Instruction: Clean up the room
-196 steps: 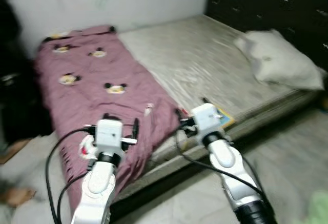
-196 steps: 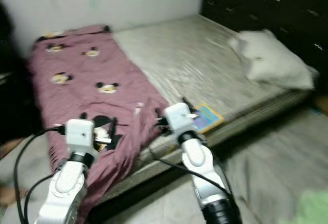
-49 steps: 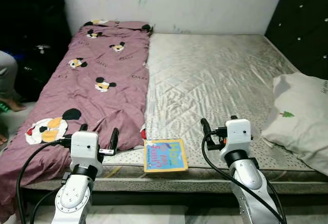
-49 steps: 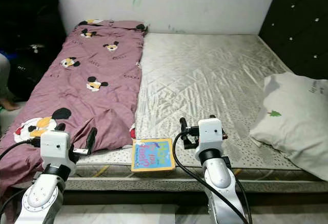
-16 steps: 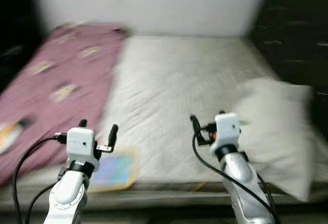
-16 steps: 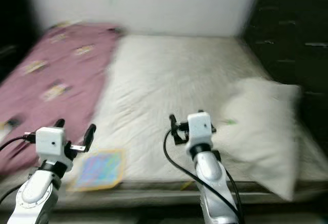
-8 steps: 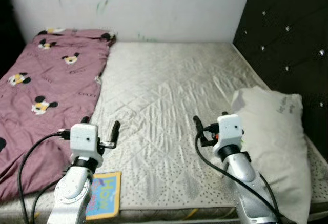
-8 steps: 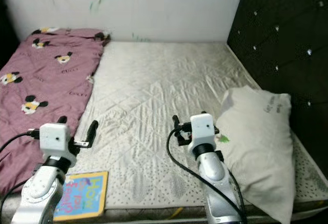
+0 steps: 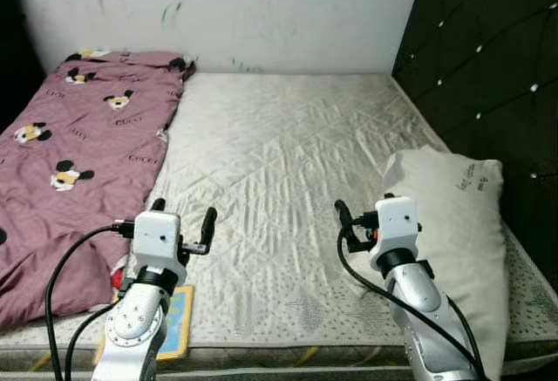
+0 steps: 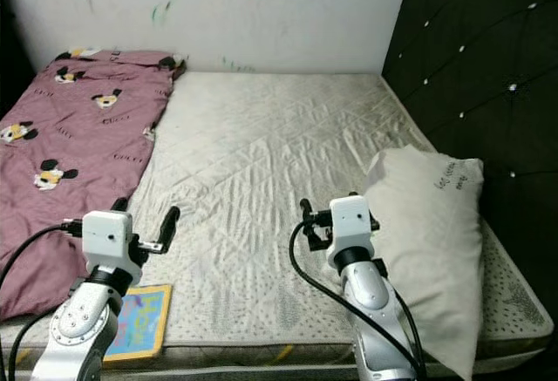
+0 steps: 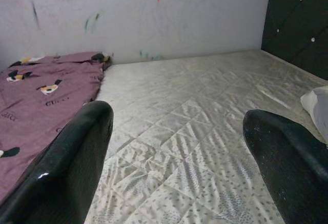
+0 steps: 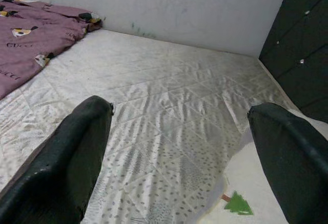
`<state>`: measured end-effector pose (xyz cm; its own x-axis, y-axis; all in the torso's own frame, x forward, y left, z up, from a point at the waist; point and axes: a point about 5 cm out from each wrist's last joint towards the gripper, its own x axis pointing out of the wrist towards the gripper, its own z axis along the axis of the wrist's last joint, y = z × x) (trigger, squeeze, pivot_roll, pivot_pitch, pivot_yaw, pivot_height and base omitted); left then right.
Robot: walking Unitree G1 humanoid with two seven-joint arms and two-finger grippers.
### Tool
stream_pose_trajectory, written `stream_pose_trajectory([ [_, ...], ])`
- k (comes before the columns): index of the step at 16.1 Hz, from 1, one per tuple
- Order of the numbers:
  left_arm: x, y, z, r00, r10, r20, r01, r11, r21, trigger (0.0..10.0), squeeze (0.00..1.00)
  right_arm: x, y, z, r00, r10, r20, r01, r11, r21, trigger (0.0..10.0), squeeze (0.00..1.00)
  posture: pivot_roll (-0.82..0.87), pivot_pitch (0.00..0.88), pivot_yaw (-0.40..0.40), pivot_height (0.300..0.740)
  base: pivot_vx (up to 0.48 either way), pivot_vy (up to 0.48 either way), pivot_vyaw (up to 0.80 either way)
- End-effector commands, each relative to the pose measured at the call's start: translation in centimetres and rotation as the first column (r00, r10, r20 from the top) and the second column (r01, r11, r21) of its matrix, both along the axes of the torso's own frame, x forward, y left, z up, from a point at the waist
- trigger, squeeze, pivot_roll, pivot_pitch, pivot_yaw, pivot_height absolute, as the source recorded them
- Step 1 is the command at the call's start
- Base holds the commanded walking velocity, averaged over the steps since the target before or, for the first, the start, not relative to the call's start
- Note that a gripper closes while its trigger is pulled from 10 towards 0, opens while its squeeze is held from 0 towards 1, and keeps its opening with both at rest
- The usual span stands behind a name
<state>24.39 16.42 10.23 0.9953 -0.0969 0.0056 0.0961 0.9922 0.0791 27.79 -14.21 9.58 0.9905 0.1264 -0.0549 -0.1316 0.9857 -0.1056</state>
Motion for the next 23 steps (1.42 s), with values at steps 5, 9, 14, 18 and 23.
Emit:
stream_pose_trajectory([
  [5, 0.00, -0.10, 0.00, 1.000, -0.005, -0.004, 0.005, 1.000, 0.004, 10.0, 0.00, 0.11, -0.19, 0.21, 1.000, -0.001, 0.008, 0.001, 1.000, 0.002, 10.0, 0.00, -0.01, 0.000, -0.026, 0.740, 0.000, -0.270, 0.00],
  [9, 0.07, -0.16, 0.01, 1.000, -0.003, -0.002, 0.003, 1.000, 0.005, 10.0, 0.00, 0.21, -0.21, 0.23, 1.000, 0.001, 0.009, -0.001, 1.000, 0.000, 10.0, 0.00, -0.01, 0.000, -0.028, 0.740, 0.000, -0.301, 0.00],
  [14, 0.07, -0.15, 0.01, 1.000, -0.001, 0.000, 0.001, 1.000, 0.006, 10.0, 0.00, 0.24, -0.12, 0.31, 1.000, 0.007, 0.016, -0.007, 1.000, -0.005, 10.0, 0.00, -0.01, 0.000, -0.028, 0.740, 0.000, -0.304, 0.00],
  [18, 0.13, -0.21, -0.03, 1.000, -0.002, -0.002, 0.002, 1.000, 0.008, 10.0, 0.00, 0.29, -0.13, 0.32, 1.000, 0.008, 0.017, -0.008, 1.000, -0.003, 10.0, 0.00, -0.01, 0.000, -0.031, 0.740, 0.000, -0.307, 0.00],
  [23, 0.25, -0.25, -0.02, 1.000, -0.001, 0.001, 0.001, 1.000, 0.007, 10.0, 0.00, 0.39, -0.09, 0.32, 1.000, 0.018, 0.017, -0.018, 1.000, -0.004, 10.0, 0.00, -0.01, 0.000, -0.032, 0.740, 0.000, -0.283, 0.00],
])
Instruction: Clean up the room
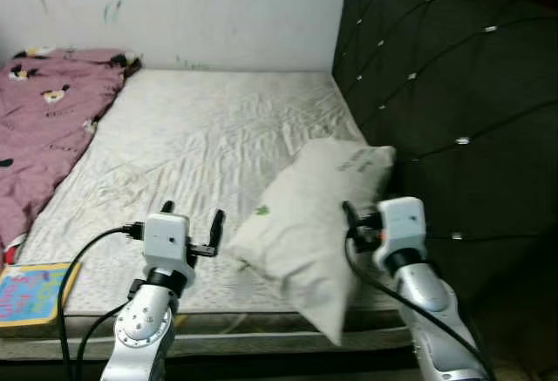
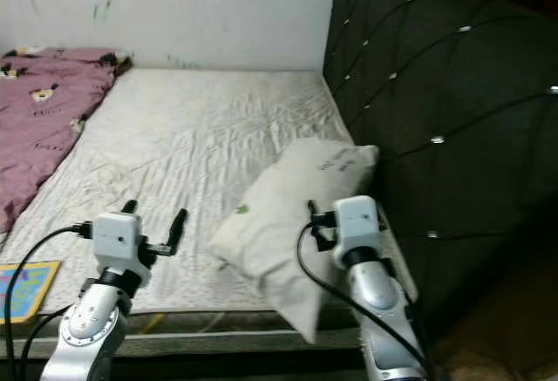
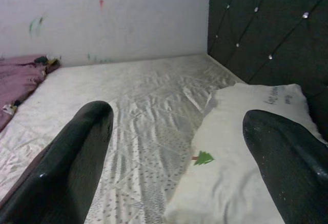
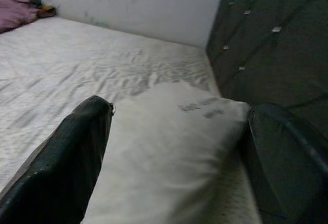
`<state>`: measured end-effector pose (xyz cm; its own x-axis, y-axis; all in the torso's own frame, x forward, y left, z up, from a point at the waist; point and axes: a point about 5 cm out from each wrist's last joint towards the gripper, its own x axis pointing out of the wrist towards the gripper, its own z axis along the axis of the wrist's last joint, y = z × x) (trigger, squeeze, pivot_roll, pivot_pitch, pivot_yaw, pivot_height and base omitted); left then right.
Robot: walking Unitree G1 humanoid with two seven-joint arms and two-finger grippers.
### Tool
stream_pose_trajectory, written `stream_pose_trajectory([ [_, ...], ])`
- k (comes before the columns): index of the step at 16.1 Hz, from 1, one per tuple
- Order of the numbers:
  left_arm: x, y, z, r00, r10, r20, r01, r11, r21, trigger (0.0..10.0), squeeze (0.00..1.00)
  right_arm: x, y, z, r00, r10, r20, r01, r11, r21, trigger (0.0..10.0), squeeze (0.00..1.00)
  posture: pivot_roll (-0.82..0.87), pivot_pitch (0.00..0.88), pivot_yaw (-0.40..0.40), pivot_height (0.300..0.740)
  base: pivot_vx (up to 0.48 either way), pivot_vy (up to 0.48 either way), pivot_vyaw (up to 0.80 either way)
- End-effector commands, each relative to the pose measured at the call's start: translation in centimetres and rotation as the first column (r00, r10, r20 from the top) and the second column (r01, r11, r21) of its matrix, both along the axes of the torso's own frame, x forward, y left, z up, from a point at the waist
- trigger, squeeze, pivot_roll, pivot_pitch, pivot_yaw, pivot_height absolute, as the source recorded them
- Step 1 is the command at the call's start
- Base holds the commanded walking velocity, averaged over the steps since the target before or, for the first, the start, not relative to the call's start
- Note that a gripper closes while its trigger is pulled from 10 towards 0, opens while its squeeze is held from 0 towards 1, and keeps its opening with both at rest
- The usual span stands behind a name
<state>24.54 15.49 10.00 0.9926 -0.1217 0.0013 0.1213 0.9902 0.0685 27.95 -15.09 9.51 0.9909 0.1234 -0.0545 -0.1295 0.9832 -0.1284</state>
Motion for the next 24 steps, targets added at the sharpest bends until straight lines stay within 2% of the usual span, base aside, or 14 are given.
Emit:
stream_pose_trajectory([
  [1, 0.13, 0.68, 0.22, 1.000, 0.022, 0.007, -0.023, 1.000, 0.019, 10.0, 0.00, 0.25, 0.78, 0.38, 1.000, 0.019, 0.014, -0.020, 1.000, 0.020, 10.0, 0.00, -0.01, 0.000, -0.031, 0.740, 0.000, -0.270, 0.00],
  [4, 0.19, 0.68, 0.23, 1.000, 0.020, 0.007, -0.020, 1.000, 0.018, 10.0, 0.00, 0.28, 0.83, 0.40, 1.000, 0.021, 0.015, -0.021, 1.000, 0.017, 10.0, 0.00, -0.01, 0.000, -0.030, 0.740, 0.000, -0.268, 0.00],
  [6, 0.29, 0.58, 0.29, 1.000, 0.019, 0.013, -0.019, 1.000, 0.019, 10.0, 0.00, 0.36, 0.94, 0.38, 0.999, 0.032, 0.015, -0.032, 0.999, -0.017, 10.0, 0.00, -0.01, 0.000, -0.029, 0.740, 0.000, 0.000, 0.70],
  [8, 0.38, 0.52, 0.33, 1.000, 0.016, 0.017, -0.016, 1.000, 0.016, 10.0, 0.00, 0.37, 0.94, 0.39, 0.999, 0.026, 0.020, -0.026, 1.000, -0.003, 10.0, 0.00, -0.02, 0.000, -0.030, 0.740, 0.000, 0.000, 0.80],
  [18, 0.40, 0.13, 0.71, 0.998, -0.031, 0.047, 0.032, 0.999, -0.019, 10.0, 0.00, 0.43, 0.87, 0.34, 1.000, 0.021, 0.019, -0.021, 1.000, 0.006, 10.0, 0.00, -0.02, 0.000, -0.026, 0.740, 0.000, 0.000, 0.00],
  [24, 0.46, 0.11, 0.59, 0.998, -0.031, 0.048, 0.032, 0.999, -0.021, 10.0, 0.00, 0.64, 0.82, 0.38, 0.999, 0.024, 0.020, -0.025, 0.999, 0.023, 10.0, 0.00, -0.02, 0.000, -0.028, 0.740, 0.206, 0.000, 0.00],
])
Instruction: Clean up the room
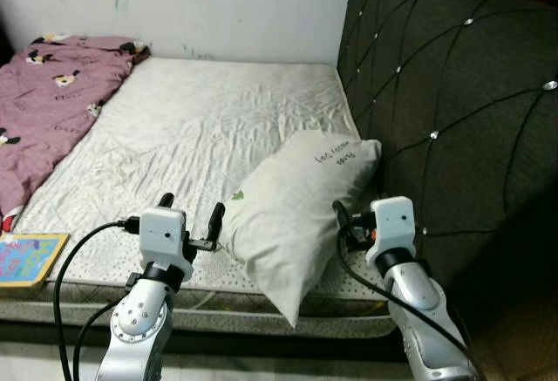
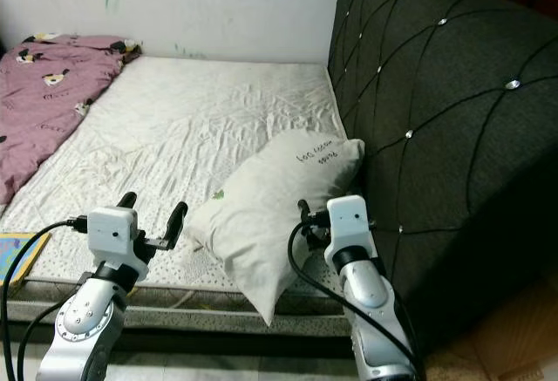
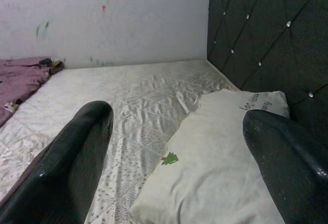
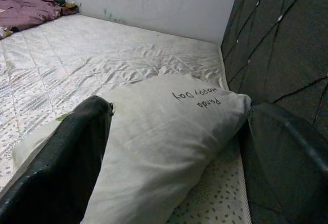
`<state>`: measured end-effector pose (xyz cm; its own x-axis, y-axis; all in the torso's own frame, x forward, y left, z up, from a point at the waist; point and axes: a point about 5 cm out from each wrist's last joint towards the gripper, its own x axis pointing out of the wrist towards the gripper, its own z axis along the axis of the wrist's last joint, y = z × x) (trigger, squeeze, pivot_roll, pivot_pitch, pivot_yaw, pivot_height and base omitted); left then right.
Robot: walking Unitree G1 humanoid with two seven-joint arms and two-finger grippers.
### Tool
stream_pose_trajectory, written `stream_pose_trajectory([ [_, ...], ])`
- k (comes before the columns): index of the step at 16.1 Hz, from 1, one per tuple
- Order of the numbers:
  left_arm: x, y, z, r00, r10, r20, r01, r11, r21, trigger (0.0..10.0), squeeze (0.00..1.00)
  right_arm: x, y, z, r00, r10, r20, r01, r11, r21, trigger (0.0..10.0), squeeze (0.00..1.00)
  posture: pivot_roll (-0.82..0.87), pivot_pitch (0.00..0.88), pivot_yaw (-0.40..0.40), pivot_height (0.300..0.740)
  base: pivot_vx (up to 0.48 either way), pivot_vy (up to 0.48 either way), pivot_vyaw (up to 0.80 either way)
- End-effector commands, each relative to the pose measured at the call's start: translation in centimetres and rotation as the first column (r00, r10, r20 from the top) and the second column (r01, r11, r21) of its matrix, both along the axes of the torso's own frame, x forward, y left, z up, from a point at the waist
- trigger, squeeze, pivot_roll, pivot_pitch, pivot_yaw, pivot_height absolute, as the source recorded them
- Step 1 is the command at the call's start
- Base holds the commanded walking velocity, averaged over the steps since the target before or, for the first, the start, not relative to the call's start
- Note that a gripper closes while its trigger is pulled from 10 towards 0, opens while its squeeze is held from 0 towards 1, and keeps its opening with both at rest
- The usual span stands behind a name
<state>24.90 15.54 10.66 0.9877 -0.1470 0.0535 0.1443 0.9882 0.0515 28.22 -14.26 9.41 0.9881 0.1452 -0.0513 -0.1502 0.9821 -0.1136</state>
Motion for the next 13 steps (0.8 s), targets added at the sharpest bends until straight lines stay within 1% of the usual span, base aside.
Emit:
stream_pose_trajectory([
  [1, 0.1, 0.1, -0.1, 1.000, -0.007, -0.003, 0.007, 1.000, 0.001, 10.0, 0.00, 0.4, 0.0, 0.5, 1.000, 0.002, 0.021, -0.002, 1.000, 0.009, 10.0, 0.00, -0.02, 0.000, -0.027, 0.740, 0.262, 0.000, 0.00],
  [4, 0.1, 0.0, -0.2, 1.000, -0.012, 0.000, 0.012, 1.000, -0.002, 10.0, 0.00, 0.6, 0.0, 0.5, 1.000, 0.002, 0.025, -0.003, 1.000, 0.007, 10.0, 0.00, -0.01, 0.000, -0.022, 0.740, 0.291, 0.000, 0.00],
  [9, 0.5, -0.2, -0.1, 1.000, -0.018, 0.007, 0.018, 1.000, -0.006, 10.0, 0.00, 1.0, 0.2, 0.5, 0.999, 0.005, 0.034, -0.005, 1.000, 0.003, 10.0, 0.00, -0.01, 0.000, -0.020, 0.740, 0.300, 0.000, 0.00],
  [11, 1.0, -0.2, 0.0, 1.000, -0.016, 0.012, 0.016, 1.000, -0.005, 10.0, 0.00, 1.4, 0.4, 0.6, 0.999, 0.017, 0.044, -0.017, 1.000, -0.007, 10.0, 0.00, -0.01, 0.000, -0.018, 0.740, 0.272, 0.000, 0.00],
  [12, 1.4, -0.4, 0.4, 0.999, -0.019, 0.034, 0.020, 1.000, -0.013, 10.0, 0.00, 2.0, 0.6, 1.0, 0.997, 0.030, 0.065, -0.029, 0.999, -0.026, 10.0, 0.00, 0.00, 0.000, -0.016, 0.740, 0.277, 0.000, 0.00],
  [13, 1.5, -0.4, 0.5, 0.999, -0.020, 0.036, 0.020, 1.000, -0.014, 10.0, 0.00, 2.1, 0.7, 1.0, 0.997, 0.032, 0.067, -0.030, 0.999, -0.030, 10.0, 0.00, 0.02, 0.000, -0.005, 0.740, 0.281, 0.000, 0.00],
])
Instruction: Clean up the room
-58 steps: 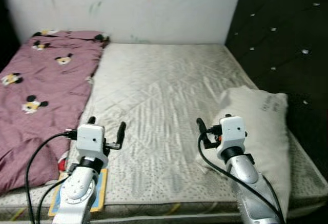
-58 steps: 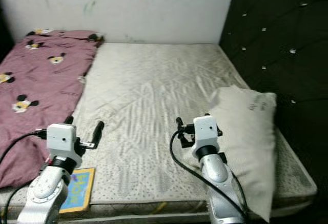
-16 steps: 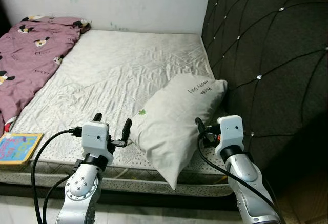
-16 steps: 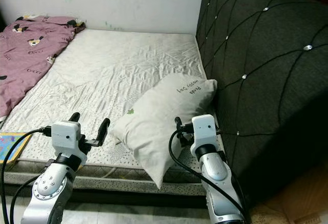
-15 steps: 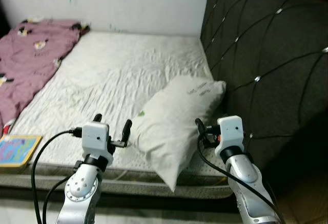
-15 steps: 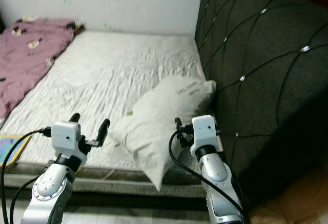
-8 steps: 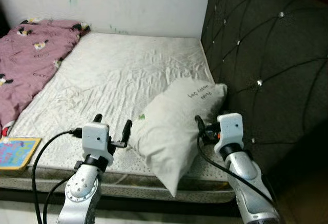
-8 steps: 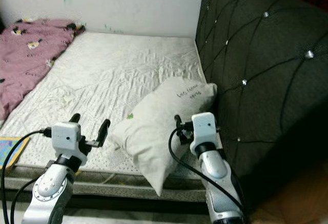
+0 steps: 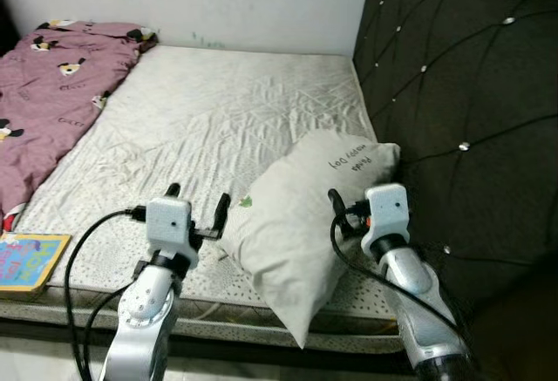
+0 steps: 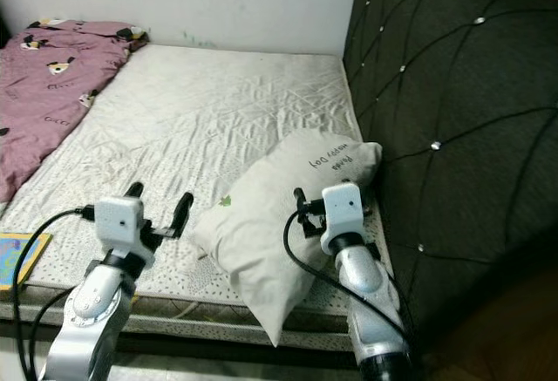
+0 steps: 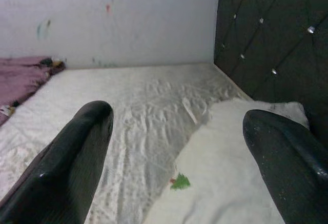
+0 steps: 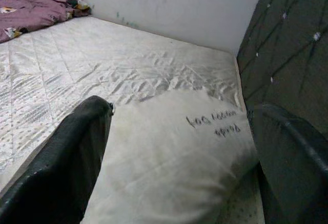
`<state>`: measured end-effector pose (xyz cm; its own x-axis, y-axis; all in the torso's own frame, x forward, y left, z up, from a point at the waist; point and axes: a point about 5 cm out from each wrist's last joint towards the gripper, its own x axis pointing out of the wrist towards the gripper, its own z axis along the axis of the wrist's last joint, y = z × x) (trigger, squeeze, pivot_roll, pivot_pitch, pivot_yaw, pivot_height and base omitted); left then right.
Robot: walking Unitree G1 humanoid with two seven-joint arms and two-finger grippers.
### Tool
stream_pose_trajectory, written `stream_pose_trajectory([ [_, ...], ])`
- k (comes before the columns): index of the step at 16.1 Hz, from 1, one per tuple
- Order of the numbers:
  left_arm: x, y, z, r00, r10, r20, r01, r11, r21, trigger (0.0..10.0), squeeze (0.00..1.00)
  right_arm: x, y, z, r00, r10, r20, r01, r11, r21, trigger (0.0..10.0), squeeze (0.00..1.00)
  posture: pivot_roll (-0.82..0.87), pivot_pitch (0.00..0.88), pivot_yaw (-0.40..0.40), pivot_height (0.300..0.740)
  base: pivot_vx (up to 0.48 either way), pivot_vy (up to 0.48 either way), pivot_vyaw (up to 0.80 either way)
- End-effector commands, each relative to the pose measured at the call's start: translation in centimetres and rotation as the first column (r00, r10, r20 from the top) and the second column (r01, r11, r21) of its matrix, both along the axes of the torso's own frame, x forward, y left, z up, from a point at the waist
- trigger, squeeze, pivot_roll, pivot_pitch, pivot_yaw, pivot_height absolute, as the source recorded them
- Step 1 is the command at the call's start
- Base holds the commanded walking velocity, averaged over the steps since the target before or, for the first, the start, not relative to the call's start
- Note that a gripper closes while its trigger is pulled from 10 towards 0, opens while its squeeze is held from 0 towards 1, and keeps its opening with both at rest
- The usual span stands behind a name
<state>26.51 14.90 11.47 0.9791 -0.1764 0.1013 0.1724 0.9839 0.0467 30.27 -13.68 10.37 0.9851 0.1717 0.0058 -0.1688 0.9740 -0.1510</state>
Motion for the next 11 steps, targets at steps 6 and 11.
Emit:
stream_pose_trajectory([
  [6, 1.2, 0.9, 0.3, 1.000, 0.018, -0.003, -0.018, 0.999, 0.032, 10.0, 0.00, 0.6, 1.5, 0.2, 0.999, 0.003, 0.035, -0.004, 1.000, 0.029, 10.0, 0.00, 0.02, 0.000, 0.017, 0.740, 0.089, 0.000, 0.00],
  [11, 0.7, -0.2, -0.4, 1.000, 0.020, -0.024, -0.020, 1.000, 0.007, 10.0, 0.00, 0.7, 1.2, 0.2, 0.999, -0.010, 0.040, 0.008, 0.999, 0.047, 10.0, 0.00, 0.00, 0.000, 0.001, 0.740, 0.000, 0.000, 0.00],
])
